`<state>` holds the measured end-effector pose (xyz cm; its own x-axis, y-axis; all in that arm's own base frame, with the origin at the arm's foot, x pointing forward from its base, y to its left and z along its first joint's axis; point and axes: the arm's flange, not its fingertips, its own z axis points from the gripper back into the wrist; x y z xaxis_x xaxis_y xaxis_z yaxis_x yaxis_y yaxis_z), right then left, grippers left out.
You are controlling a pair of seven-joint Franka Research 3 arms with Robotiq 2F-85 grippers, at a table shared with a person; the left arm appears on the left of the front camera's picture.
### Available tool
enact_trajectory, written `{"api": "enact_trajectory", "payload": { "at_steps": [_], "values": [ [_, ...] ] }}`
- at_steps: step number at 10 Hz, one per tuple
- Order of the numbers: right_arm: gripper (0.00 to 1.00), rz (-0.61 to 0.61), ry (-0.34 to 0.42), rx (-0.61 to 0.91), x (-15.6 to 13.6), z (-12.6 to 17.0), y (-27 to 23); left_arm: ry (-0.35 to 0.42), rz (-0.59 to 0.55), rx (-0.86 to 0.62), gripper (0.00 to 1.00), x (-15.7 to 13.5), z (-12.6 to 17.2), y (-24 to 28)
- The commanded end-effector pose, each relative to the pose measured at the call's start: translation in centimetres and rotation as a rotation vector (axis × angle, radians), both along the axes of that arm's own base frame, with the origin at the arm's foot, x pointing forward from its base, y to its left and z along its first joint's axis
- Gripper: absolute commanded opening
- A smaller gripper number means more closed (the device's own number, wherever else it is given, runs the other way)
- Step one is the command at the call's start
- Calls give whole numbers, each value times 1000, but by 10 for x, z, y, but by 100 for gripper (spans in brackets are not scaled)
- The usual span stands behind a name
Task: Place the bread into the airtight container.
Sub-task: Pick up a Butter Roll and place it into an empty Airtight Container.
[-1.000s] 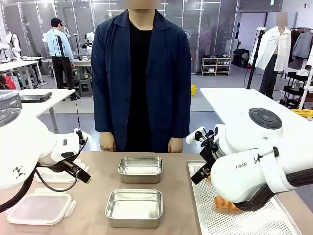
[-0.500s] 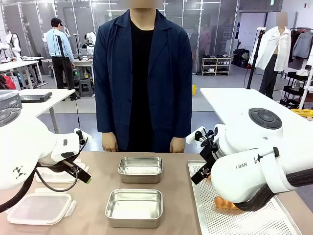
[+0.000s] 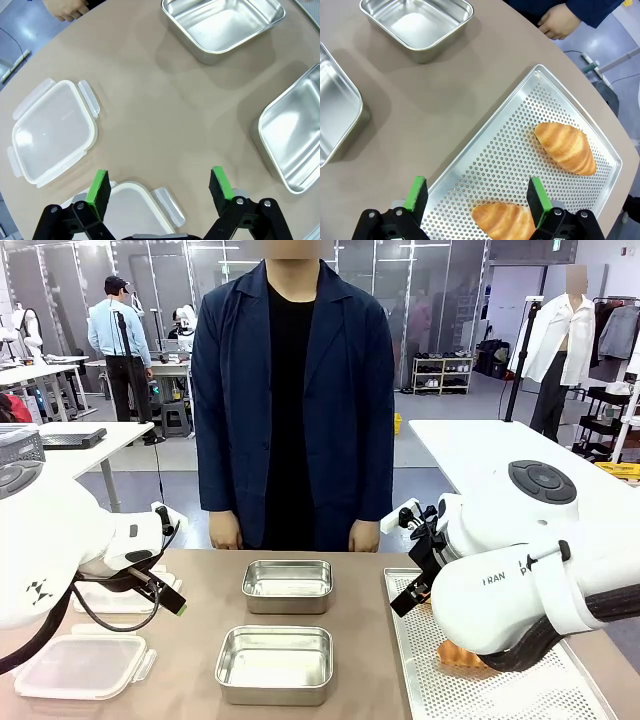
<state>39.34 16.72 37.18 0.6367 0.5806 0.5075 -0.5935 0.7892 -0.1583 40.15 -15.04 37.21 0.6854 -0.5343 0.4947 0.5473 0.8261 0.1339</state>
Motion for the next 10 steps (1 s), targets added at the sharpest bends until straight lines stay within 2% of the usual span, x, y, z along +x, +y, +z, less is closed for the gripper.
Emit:
{"api": "enact_trajectory", "payload": {
  "at_steps": [1, 2, 3, 4, 5, 7, 8, 9, 10],
  "values": [
    [100, -28, 0, -31, 9, 30, -10, -1, 4, -15, 100, 4, 28, 4],
    [100, -31, 27, -6, 14, 65, -21, 2, 29, -24, 100, 7, 56, 9],
    [100, -30, 18, -17, 16, 98, -34, 23, 9, -61, 100, 8, 92, 19],
    [100, -10, 34, -17, 14, 141, -50, 61, -12, -80, 100, 4, 134, 33],
    [100, 10, 46, -18, 3, 194, -69, 114, -29, -132, 100, -8, 190, 50],
    [100, 35, 52, -65, -32, 280, -105, 101, -49, -103, 100, -41, 284, 80],
    [100, 59, 56, -69, -53, 309, -123, 97, -42, -127, 100, -62, 326, 101],
    [100, 79, 43, -89, -77, 332, -146, 144, -80, -127, 100, -90, 362, 124],
    [100, 104, 18, -156, -100, 344, -166, 118, -130, -107, 100, -115, 385, 142]
  ]
}}
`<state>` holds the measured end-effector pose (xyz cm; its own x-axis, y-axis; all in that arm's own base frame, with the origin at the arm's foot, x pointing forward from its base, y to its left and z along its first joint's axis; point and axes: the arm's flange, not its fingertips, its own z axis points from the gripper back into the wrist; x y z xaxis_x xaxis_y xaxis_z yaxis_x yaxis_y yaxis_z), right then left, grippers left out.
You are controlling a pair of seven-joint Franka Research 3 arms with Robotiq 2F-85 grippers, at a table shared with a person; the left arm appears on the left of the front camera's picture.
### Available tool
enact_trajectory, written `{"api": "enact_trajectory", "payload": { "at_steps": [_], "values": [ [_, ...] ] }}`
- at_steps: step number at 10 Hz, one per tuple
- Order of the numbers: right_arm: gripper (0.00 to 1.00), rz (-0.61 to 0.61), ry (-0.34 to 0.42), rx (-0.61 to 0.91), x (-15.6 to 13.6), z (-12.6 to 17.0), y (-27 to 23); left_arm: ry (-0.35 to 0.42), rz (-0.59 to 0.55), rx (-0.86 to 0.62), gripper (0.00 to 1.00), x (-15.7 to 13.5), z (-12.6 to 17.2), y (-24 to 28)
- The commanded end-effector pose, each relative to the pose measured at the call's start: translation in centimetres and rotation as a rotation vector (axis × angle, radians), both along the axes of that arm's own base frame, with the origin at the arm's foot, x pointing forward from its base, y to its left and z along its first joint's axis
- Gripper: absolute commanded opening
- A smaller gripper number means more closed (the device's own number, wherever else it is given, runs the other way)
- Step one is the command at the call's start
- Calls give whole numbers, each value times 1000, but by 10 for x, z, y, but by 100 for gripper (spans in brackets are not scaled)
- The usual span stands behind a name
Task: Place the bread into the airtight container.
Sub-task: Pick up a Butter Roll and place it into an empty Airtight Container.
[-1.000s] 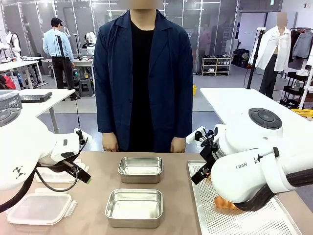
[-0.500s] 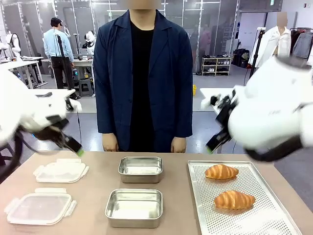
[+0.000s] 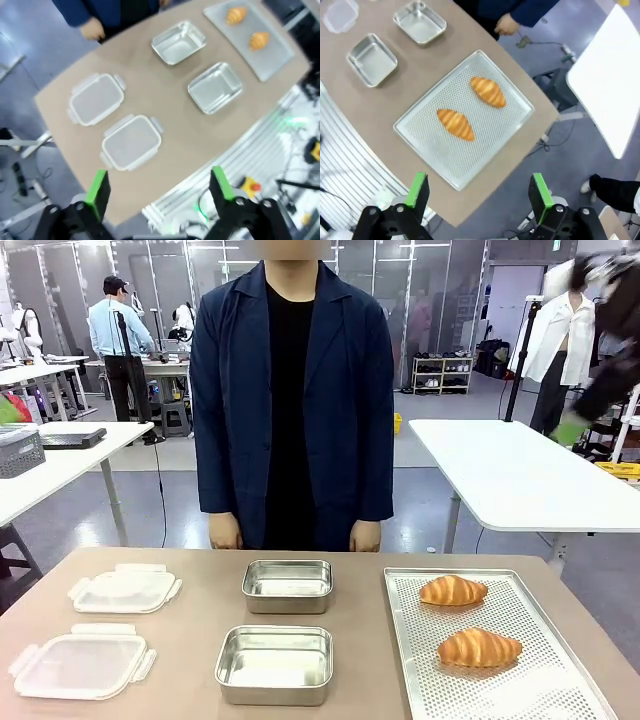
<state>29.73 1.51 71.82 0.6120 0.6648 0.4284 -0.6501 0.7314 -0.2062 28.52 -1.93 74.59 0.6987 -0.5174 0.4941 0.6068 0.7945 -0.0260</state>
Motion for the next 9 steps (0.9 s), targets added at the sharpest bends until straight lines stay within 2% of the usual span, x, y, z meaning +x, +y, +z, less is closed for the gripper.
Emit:
{"api": "enact_trajectory", "payload": {
  "at_steps": [1, 3, 5, 6, 9],
  "values": [
    [100, 29, -41, -30, -24, 7, -33, -27, -74, 61, 100, -21, 26, 26],
    [100, 27, -37, -4, -56, 12, -56, -118, -11, 35, 100, -61, 52, 44],
    [100, -29, -67, -37, -72, 17, -63, -160, 39, 31, 100, -74, 56, 41],
    [100, 9, -49, 2, -62, 24, -60, -117, -7, 24, 100, -68, 60, 46],
    [100, 9, -49, 2, -62, 24, -60, -117, -7, 24, 100, -68, 60, 46]
  ]
}}
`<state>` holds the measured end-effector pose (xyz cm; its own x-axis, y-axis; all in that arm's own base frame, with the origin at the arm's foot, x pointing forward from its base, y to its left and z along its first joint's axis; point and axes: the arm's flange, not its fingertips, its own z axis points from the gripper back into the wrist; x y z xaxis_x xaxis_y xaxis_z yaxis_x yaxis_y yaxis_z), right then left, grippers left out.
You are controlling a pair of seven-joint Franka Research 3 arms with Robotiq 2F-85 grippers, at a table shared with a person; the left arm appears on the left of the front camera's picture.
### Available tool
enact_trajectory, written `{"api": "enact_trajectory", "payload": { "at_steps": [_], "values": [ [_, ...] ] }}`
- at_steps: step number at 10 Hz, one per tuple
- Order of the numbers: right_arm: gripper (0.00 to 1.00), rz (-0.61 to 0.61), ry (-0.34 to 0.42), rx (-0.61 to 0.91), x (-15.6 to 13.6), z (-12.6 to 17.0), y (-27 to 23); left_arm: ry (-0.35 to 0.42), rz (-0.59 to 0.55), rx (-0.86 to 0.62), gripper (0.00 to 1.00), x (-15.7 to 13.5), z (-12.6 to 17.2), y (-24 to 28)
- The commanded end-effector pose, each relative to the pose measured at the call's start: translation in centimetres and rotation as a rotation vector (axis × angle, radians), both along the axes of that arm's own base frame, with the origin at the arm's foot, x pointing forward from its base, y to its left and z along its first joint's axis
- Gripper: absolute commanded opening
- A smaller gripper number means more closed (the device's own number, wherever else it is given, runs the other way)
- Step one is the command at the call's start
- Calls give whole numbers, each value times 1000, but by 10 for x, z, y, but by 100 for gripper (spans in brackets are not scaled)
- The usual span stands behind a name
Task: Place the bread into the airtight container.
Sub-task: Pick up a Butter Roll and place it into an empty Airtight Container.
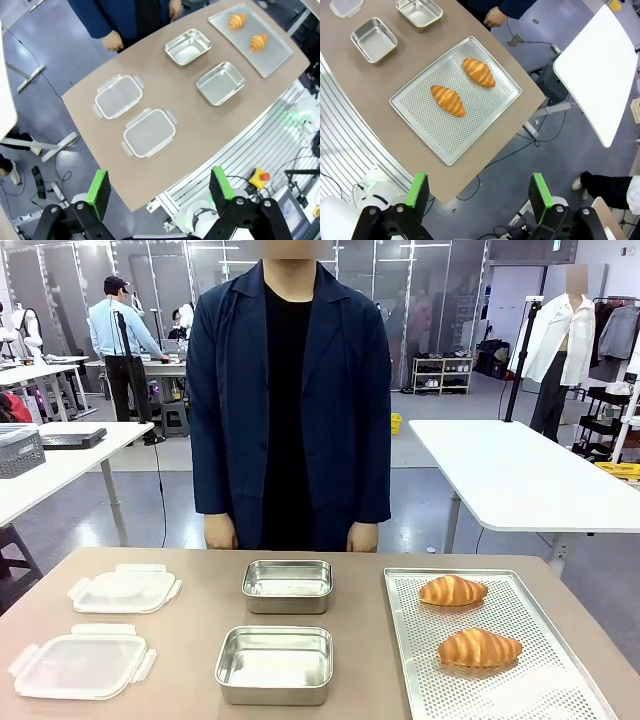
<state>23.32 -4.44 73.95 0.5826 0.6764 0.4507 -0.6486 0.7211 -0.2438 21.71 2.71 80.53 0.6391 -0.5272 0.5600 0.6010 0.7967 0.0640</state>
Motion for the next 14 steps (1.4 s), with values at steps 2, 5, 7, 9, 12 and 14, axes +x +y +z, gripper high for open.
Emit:
{"api": "enact_trajectory", "payload": {
  "at_steps": [2, 5, 7, 9, 12, 14],
  "values": [
    [100, 0, 0, 0, 0, 0, 0, 0, -11, 0, 100, 0, 1, -1],
    [100, 928, 222, -381, 27, -25, 32, 0, -11, 0, 100, 0, 1, -1],
    [100, 1176, 340, -436, 47, -53, 51, 0, -11, 0, 100, 0, 1, -1],
    [100, 1135, 342, -401, 78, -90, 75, 0, -11, 0, 100, 0, 1, -1],
    [100, 991, 282, -335, 138, -183, 99, 0, -11, 0, 100, 0, 1, -1],
    [100, 970, 261, -319, 151, -228, 104, 0, -11, 0, 100, 0, 1, -1]
  ]
}}
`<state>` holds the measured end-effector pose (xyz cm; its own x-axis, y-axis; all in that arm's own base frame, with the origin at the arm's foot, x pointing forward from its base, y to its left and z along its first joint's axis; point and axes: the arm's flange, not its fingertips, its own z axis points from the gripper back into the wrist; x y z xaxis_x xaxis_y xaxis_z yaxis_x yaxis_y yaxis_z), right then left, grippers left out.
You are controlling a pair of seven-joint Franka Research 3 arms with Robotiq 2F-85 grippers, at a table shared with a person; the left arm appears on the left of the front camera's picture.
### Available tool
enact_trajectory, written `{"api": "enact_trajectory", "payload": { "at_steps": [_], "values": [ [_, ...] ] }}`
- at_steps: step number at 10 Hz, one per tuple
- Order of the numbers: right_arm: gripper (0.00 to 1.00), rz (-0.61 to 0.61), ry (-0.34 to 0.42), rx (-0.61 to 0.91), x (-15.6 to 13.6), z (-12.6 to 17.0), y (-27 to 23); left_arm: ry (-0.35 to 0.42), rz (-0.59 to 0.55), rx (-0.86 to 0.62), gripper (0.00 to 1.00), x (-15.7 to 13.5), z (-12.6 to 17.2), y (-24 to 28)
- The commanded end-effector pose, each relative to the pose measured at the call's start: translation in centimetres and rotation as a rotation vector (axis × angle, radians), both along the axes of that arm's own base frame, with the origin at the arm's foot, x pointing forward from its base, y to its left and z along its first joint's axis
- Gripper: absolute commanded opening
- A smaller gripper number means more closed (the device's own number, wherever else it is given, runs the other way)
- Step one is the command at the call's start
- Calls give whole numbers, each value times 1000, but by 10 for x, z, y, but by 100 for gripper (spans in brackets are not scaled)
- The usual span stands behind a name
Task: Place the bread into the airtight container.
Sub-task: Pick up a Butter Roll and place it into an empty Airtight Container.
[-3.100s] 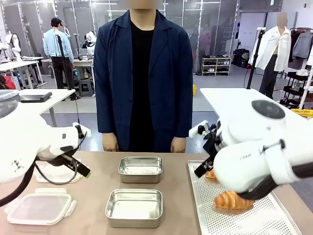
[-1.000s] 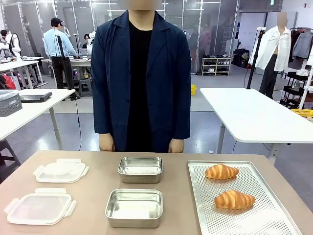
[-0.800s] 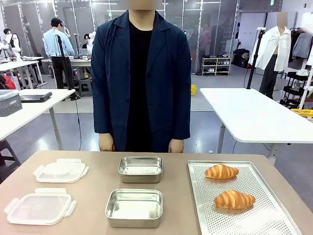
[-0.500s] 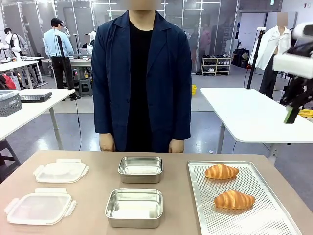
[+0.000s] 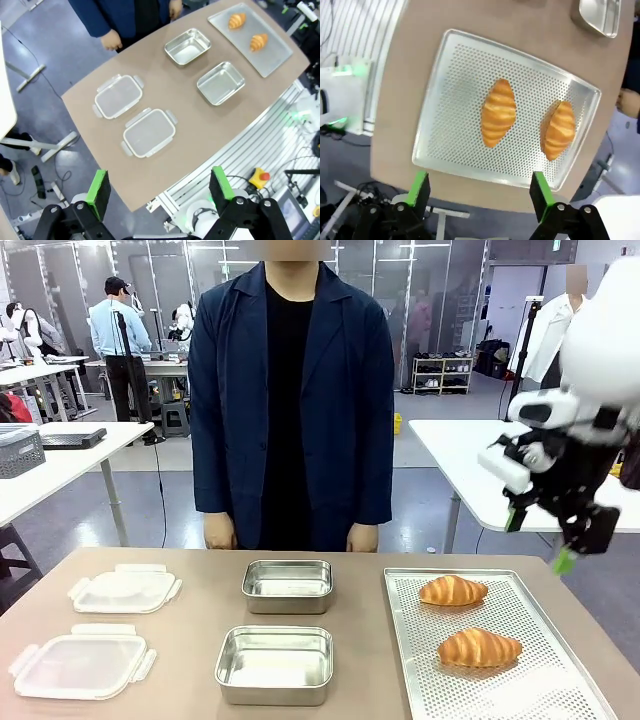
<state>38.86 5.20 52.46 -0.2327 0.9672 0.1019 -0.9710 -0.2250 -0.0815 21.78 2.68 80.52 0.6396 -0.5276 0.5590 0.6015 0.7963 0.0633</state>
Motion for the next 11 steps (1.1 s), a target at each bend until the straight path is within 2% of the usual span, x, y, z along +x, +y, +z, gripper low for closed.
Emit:
{"api": "enact_trajectory", "payload": {
  "at_steps": [1, 4, 6, 8, 9, 10, 11],
  "values": [
    [100, -43, -36, 9, 0, -34, 9, -1, -11, 0, 100, -1, 1, 0],
    [100, -110, -42, 29, 8, -96, 10, -1, -11, 0, 100, -1, 1, 0],
    [100, -164, -98, -10, 8, -130, 16, -1, -11, 0, 100, -1, 1, 0],
    [100, -211, -87, 22, 9, -149, 12, -1, -11, 0, 100, -1, 1, 0],
    [100, -229, -99, 25, 9, -156, 12, -1, -11, 0, 100, -1, 1, 0],
    [100, -249, -140, -33, 13, -166, 11, -1, -11, 0, 100, -1, 1, 0],
    [100, -270, -126, -17, 17, -175, 10, -1, -11, 0, 100, -1, 1, 0]
  ]
}}
